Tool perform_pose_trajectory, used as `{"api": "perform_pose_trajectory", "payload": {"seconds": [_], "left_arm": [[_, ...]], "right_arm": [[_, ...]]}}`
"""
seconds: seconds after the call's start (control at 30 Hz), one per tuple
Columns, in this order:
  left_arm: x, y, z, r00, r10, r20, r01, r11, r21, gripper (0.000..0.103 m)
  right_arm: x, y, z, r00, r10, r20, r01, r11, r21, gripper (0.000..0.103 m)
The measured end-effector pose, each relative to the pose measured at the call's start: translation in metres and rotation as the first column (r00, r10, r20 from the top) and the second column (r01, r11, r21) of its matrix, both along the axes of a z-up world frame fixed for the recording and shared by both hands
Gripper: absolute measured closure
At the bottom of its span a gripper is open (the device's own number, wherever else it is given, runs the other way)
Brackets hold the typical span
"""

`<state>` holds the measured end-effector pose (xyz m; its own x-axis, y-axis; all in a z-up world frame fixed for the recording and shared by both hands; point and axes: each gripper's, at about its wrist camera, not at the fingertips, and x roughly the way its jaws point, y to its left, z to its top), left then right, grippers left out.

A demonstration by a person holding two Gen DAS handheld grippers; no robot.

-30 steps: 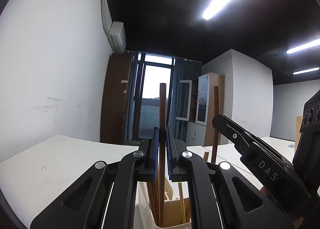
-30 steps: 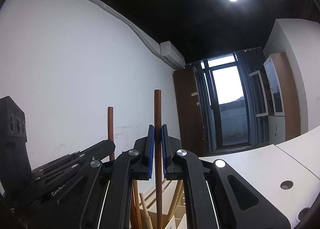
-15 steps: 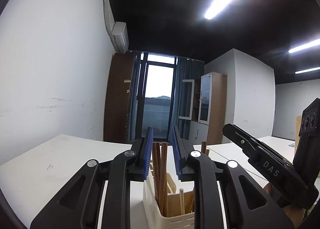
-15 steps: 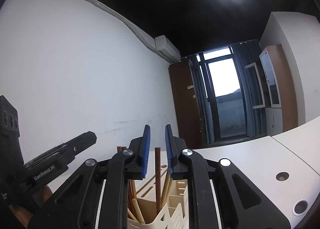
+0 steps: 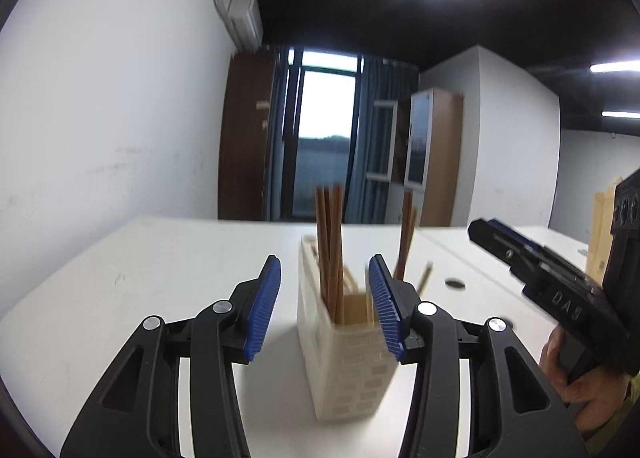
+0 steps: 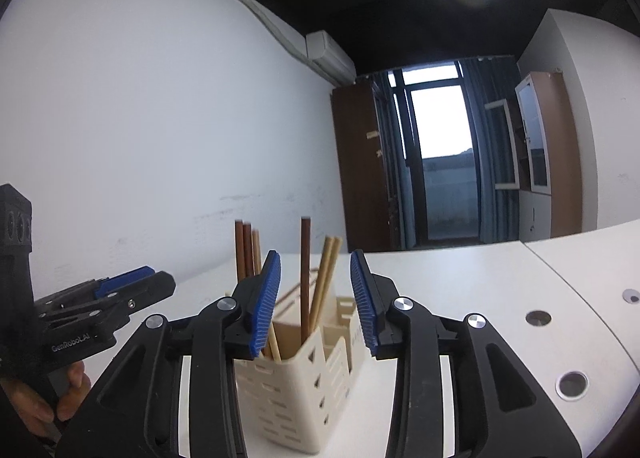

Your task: Organize utensils

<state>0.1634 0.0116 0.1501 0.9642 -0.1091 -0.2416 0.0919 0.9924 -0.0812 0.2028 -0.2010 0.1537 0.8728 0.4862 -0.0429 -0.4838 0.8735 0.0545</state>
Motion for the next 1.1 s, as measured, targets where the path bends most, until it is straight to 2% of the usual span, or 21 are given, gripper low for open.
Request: {"api": "perform_pose_trajectory", "payload": {"seconds": [0.13,0.2,0.27,0.47,0.8,1.1], "left_arm": [[-0.013,0.008,-0.013,0.999,0.007,-0.041,-0.006,1.000,0.013,0.041],[-0.020,0.008,-0.016,0.999,0.009,-0.040,-0.007,0.999,0.034,0.033],[-0.030,0.009,-0.019,0.999,0.008,-0.036,-0.006,0.999,0.043,0.028],[-0.050,0.007,-0.033,0.999,-0.010,-0.041,0.013,0.998,0.062,0.008],[-0.055,-0.008,-0.049,0.996,-0.020,-0.083,0.028,0.994,0.101,0.006],[-0.057,-0.015,-0.052,0.995,-0.013,-0.097,0.024,0.992,0.121,0.006]], "right_arm": [[-0.009,-0.002,-0.010,0.999,0.000,-0.050,-0.002,0.999,-0.039,0.058],[-0.016,0.000,-0.016,0.999,0.002,-0.054,-0.006,0.997,-0.078,0.054],[-0.026,0.000,-0.021,0.999,0.006,-0.054,-0.012,0.994,-0.105,0.050],[-0.055,-0.010,-0.039,0.997,0.013,-0.079,-0.022,0.992,-0.124,0.035],[-0.073,-0.021,-0.067,0.993,0.003,-0.114,-0.019,0.990,-0.143,0.013],[-0.072,-0.024,-0.069,0.995,0.015,-0.101,-0.029,0.991,-0.131,0.007]]}}
